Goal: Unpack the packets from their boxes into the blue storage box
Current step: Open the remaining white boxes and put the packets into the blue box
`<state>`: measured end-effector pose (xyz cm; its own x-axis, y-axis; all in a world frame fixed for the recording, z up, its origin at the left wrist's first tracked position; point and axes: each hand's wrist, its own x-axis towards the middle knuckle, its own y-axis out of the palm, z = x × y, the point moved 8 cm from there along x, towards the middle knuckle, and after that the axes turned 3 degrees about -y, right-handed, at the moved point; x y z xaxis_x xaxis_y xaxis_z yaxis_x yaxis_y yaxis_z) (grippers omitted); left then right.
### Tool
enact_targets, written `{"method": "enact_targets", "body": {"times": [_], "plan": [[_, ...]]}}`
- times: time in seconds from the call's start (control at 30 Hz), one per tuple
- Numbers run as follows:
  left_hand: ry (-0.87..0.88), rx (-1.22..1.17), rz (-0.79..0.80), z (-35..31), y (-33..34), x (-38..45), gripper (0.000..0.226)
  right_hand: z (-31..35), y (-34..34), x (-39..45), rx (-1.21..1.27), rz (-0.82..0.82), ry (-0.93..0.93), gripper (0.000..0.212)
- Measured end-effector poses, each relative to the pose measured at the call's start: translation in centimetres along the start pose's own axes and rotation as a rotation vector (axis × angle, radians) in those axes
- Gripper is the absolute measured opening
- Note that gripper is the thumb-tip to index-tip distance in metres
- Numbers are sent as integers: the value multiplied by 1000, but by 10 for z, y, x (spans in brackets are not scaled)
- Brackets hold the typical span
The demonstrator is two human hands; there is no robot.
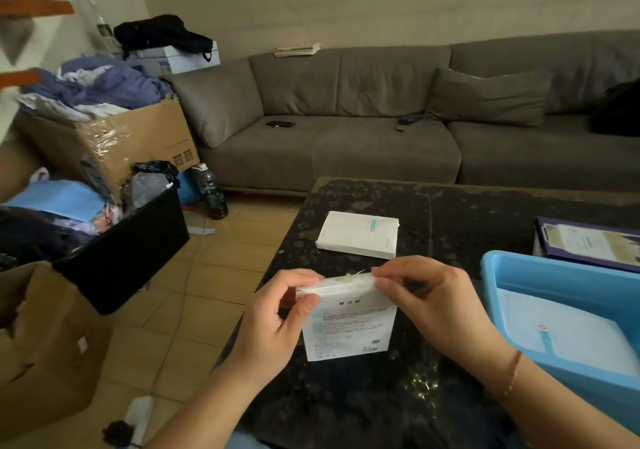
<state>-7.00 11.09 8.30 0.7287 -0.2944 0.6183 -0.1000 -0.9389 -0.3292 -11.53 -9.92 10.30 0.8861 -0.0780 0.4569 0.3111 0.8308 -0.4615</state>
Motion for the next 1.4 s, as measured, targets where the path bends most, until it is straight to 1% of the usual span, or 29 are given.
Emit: {"method": "enact_targets", "body": {"times": [0.07,0.17,0.23,0.3,0.37,0.5,0.57,0.6,0.67,0.73,0.8,0.87,0.97,1.03,1.1,1.23,1.33,1.4], "plan": [[52,49,6,-1,-1,1,28,1,-1,0,-8,7,-10,14],[144,139,4,-5,-1,1,26,4,-1,0,-75,22,-30,18],[197,175,14,-7,1,2,24,12,-1,1,-167,30,-68,25],[223,183,41,-9,2,3,21,25,0,5,-283,37,-142,35],[239,175,68,-10,3,5,20,35,2,10,-345,61,-189,40],[252,185,104,-16,3,12,22,39,4,15,-329,76,-161,40],[266,197,105,-22,4,15,22,39,7,16,-325,74,-143,31],[250,200,120,-24,6,16,22,38,8,17,-321,72,-128,24],[147,216,190,-21,13,20,28,33,10,18,-297,93,-86,11],[56,243,256,-14,21,21,38,30,11,19,-282,120,-56,6],[37,250,275,-12,26,21,42,29,11,20,-273,144,-36,7],[30,237,262,-14,27,20,44,30,12,20,-275,173,-36,9],[32,212,230,-17,25,18,40,37,11,17,-346,189,-111,11],[26,204,221,-19,26,17,36,42,11,17,-359,182,-162,9],[9,195,224,-18,26,18,34,44,10,17,-360,168,-173,7],[-11,198,232,-16,27,16,33,42,15,19,-416,216,-139,9],[-45,195,226,-13,27,14,32,39,16,20,-296,252,-57,14],[-68,203,213,-10,25,13,32,39,15,21,-255,237,-19,14]]}}
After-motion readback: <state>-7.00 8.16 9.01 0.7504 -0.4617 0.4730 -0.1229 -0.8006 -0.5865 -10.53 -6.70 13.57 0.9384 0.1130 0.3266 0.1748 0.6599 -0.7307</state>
